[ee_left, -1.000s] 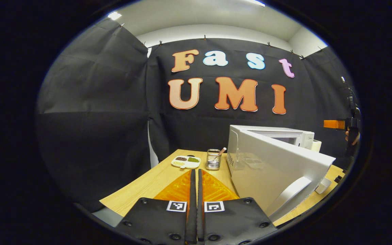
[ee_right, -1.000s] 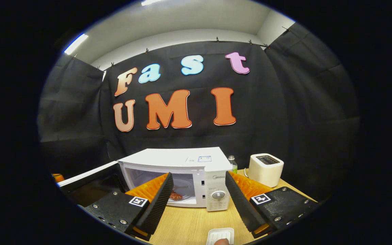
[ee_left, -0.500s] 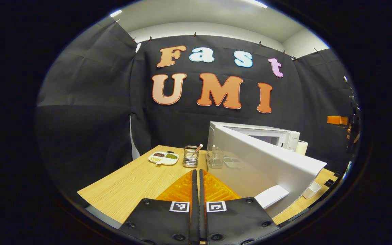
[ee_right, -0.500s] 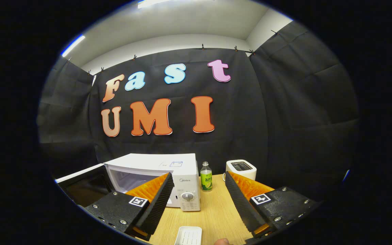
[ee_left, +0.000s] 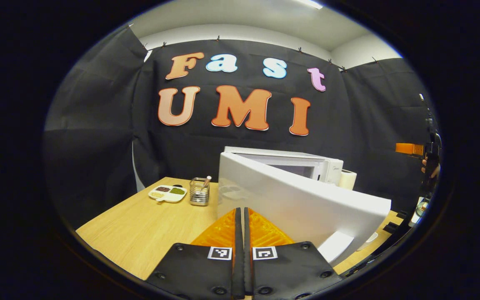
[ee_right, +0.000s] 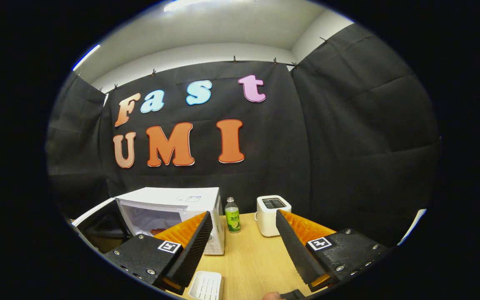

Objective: Open the microwave oven with the left hand, put the food in, and close the microwave oven.

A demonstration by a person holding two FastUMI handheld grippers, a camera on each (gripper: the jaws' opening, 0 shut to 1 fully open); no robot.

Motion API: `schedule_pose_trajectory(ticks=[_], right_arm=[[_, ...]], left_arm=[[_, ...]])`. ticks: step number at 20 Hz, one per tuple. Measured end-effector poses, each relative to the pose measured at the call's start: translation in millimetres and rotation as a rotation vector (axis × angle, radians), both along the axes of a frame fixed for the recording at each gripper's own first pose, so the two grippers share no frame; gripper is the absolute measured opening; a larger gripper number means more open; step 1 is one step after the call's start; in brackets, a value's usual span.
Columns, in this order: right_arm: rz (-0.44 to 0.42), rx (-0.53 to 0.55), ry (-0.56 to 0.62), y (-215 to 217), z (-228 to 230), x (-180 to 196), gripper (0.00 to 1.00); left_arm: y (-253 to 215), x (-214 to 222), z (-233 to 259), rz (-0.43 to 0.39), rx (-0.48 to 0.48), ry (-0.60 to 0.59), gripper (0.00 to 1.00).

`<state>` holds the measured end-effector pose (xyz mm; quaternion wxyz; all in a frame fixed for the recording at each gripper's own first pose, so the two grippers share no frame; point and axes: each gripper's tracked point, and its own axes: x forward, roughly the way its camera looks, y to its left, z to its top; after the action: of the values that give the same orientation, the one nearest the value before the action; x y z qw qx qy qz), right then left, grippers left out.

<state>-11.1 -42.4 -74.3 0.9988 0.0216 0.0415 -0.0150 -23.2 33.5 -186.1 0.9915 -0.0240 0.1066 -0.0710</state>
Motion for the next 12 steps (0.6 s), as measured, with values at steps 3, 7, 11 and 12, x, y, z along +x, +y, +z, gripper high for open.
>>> schedule_pose_trajectory(ticks=[3, 7, 11, 12], right_arm=[[-0.036, -0.007, 0.004, -21, 0, -6, 0.95], [-0.08, -0.007, 0.012, -48, -1, -10, 0.95], [-0.107, -0.022, 0.027, -67, -4, -14, 0.95], [-0.11, -0.023, 0.032, -71, -6, -15, 0.95]], left_arm=[[-29, 11, -2, -0.049, 0.008, 0.002, 0.04], [-58, 27, -5, -0.084, 0.031, 0.007, 0.04], [-83, 47, -8, -0.111, -0.01, 0.016, 0.04], [-90, 53, -10, -0.118, -0.015, 0.02, 0.04]])
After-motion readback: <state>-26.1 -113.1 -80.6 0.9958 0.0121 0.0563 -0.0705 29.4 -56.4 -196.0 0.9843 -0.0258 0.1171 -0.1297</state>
